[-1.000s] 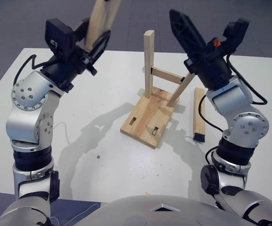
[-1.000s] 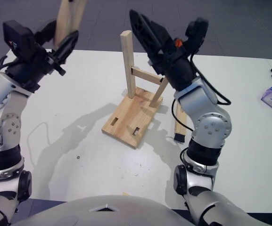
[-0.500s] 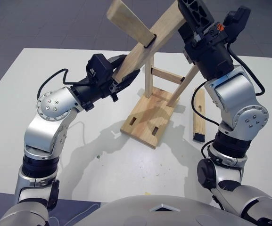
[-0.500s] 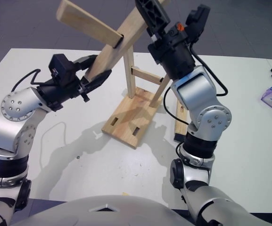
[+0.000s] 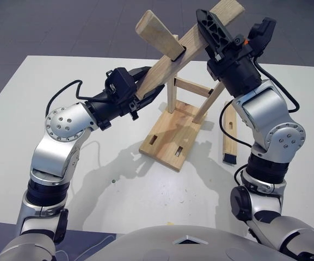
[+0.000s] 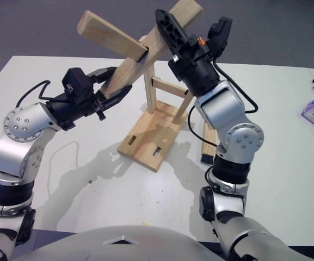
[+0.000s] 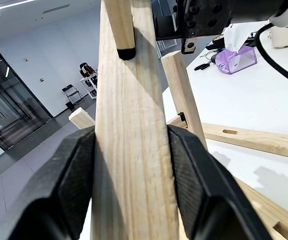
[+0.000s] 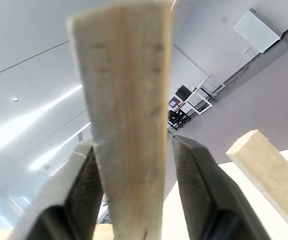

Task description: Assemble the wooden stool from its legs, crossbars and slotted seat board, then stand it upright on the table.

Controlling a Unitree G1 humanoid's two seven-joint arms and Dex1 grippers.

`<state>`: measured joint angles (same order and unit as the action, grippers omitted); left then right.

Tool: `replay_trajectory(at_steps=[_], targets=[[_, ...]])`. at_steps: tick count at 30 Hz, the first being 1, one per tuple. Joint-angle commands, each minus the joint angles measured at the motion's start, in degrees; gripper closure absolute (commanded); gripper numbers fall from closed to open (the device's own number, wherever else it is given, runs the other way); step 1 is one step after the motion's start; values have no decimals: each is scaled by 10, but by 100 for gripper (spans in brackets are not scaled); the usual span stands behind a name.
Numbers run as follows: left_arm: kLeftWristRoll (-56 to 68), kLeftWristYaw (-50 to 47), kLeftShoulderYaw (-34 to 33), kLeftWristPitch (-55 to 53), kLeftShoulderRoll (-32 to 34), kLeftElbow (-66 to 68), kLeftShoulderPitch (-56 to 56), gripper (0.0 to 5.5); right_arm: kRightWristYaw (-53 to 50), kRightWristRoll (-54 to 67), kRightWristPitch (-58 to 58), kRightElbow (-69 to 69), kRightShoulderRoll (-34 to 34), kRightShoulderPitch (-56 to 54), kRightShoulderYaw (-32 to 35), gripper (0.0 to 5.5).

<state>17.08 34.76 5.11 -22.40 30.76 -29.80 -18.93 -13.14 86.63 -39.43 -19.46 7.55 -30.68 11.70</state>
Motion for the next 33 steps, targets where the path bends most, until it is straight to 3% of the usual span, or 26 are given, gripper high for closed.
replay_trajectory(at_steps=[1, 4, 11, 13, 16, 20, 23, 29, 33], targets=[[-13, 8, 6, 7, 9, -7, 5, 343, 5, -4, 5, -11, 6, 6, -5, 405], [-25, 12, 11, 15, 12, -6, 11, 343, 5, -5, 7, -12, 3, 9, -6, 447], [-52, 19, 22, 32, 18, -1, 21, 343, 6, -10, 16, -18, 3, 17, -8, 448], [-51, 15, 16, 29, 15, 2, 20, 298, 7, -15, 18, -19, 6, 21, -7, 448], [21, -7, -46, -20, -10, 2, 1, 251, 23, -28, 12, -20, 29, 43, 3, 448], [175, -77, -190, -104, -40, 21, -56, 177, 64, 6, -19, -17, 84, 118, 37, 448], [217, -132, -266, -126, -39, 58, -79, 125, 126, 50, -78, -26, 138, 191, 43, 448], [175, -152, -226, -111, -48, 80, -28, 16, 200, 16, -129, -32, 186, 258, -1, 448], [155, -159, -193, -105, -60, 70, -12, 10, 207, -190, -95, -29, 214, 252, -80, 448]])
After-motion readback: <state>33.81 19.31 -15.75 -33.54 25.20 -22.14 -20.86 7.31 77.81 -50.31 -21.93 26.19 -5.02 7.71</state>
